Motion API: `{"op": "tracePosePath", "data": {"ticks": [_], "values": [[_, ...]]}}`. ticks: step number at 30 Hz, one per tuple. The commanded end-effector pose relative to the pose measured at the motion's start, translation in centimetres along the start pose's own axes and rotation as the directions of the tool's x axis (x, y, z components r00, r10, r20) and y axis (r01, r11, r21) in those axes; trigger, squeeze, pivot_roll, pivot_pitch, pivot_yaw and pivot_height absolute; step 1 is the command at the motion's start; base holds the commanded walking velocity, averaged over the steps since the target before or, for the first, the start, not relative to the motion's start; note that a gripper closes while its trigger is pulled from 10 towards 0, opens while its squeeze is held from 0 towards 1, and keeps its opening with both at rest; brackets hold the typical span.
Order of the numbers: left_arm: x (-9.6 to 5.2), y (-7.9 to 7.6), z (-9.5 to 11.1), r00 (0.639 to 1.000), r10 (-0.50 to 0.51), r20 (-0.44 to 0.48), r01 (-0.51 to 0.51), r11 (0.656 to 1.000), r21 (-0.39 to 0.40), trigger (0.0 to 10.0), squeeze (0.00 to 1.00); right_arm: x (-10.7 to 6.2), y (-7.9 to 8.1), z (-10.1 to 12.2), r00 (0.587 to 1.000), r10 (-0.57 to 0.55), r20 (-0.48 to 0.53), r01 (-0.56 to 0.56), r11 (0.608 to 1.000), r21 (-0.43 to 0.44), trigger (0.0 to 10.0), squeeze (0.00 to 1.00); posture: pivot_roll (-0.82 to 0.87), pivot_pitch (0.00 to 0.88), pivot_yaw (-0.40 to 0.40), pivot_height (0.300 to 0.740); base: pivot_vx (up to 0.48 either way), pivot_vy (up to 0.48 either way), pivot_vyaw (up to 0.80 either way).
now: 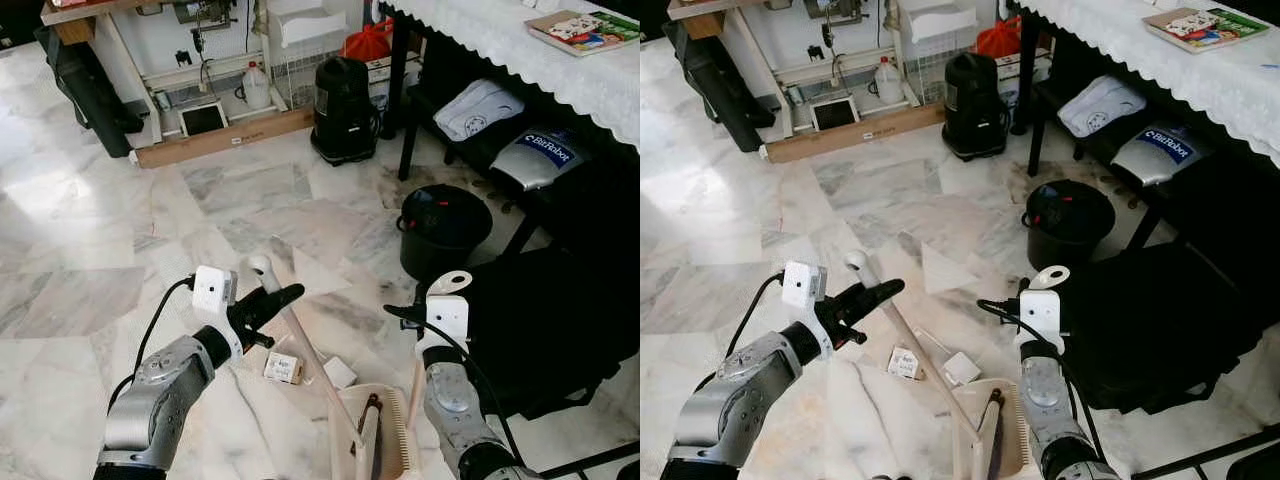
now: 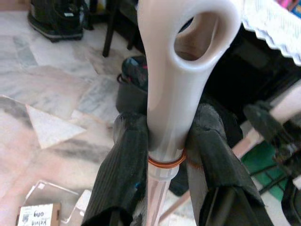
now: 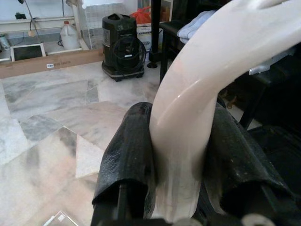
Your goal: Sweep floor
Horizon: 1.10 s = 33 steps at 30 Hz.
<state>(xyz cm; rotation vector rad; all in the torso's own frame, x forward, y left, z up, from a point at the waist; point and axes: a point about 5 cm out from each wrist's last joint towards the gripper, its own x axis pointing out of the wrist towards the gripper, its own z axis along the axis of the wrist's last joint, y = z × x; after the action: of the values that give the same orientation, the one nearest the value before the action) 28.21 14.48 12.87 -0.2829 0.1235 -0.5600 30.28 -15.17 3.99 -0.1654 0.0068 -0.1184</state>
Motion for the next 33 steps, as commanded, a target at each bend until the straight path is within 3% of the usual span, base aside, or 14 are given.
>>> {"op": "tracePosePath", "data": {"ticks": [1, 7, 13, 15, 17, 19, 22, 26, 33], "values": [[-0.3, 0.0, 1.7, 0.997, 0.012, 0.082, -0.013, 1.000, 0.010, 10.0, 0.00, 0.2, 0.2, 0.3, 1.000, 0.004, 0.006, -0.004, 1.000, 0.012, 10.0, 0.00, 0.15, 0.097, 0.075, 0.740, 0.000, 0.000, 0.00], [-0.7, 0.7, 5.1, 0.960, 0.106, 0.258, -0.119, 0.992, 0.034, 10.0, 0.00, 0.7, 0.1, 0.9, 1.000, -0.002, 0.028, 0.001, 1.000, 0.017, 10.0, 0.00, 0.15, 0.081, 0.069, 0.740, 0.000, 0.000, 0.00], [-0.5, 0.3, 7.5, 0.933, 0.105, 0.343, -0.137, 0.988, 0.068, 10.0, 0.00, 0.8, -0.1, 1.1, 0.999, -0.005, 0.035, 0.005, 1.000, 0.016, 10.0, 0.00, 0.15, 0.069, 0.065, 0.740, 0.000, 0.000, 0.00], [-0.4, 0.4, 8.3, 0.920, 0.121, 0.372, -0.181, 0.975, 0.130, 10.0, 0.00, 0.9, -0.2, 1.1, 0.999, -0.007, 0.039, 0.007, 1.000, 0.017, 10.0, 0.00, 0.16, 0.062, 0.062, 0.740, 0.000, 0.000, 0.00], [-0.3, 0.7, 8.2, 0.908, 0.161, 0.386, -0.242, 0.955, 0.170, 10.0, 0.00, 0.8, -0.3, 1.2, 0.999, -0.012, 0.050, 0.011, 1.000, 0.022, 10.0, 0.00, 0.15, 0.059, 0.062, 0.740, 0.000, 0.000, 0.00], [-0.3, 1.1, 8.0, 0.897, 0.195, 0.396, -0.275, 0.949, 0.155, 10.0, 0.00, 0.8, -0.3, 1.3, 0.998, -0.015, 0.055, 0.013, 1.000, 0.026, 10.0, 0.00, 0.15, 0.059, 0.062, 0.740, 0.000, 0.000, 0.00], [-0.5, 1.9, 7.2, 0.876, 0.268, 0.400, -0.376, 0.901, 0.219, 10.0, 0.00, 0.7, -0.7, 1.4, 0.997, -0.037, 0.067, 0.032, 0.997, 0.063, 10.0, 0.00, 0.15, 0.056, 0.059, 0.740, 0.000, 0.000, 0.00], [-1.2, 3.5, 6.2, 0.830, 0.380, 0.408, -0.482, 0.857, 0.182, 10.0, 0.00, 0.8, -1.3, 2.2, 0.991, -0.066, 0.112, 0.056, 0.994, 0.090, 10.0, 0.00, 0.12, 0.049, 0.057, 0.740, 0.000, 0.000, 0.00], [-1.2, 4.1, 3.9, 0.819, 0.428, 0.382, -0.522, 0.832, 0.189, 10.0, 0.00, 0.8, -2.0, 4.1, 0.974, -0.105, 0.201, 0.075, 0.986, 0.152, 10.0, 0.00, 0.09, 0.047, 0.045, 0.740, 0.000, 0.000, 0.00]]}}
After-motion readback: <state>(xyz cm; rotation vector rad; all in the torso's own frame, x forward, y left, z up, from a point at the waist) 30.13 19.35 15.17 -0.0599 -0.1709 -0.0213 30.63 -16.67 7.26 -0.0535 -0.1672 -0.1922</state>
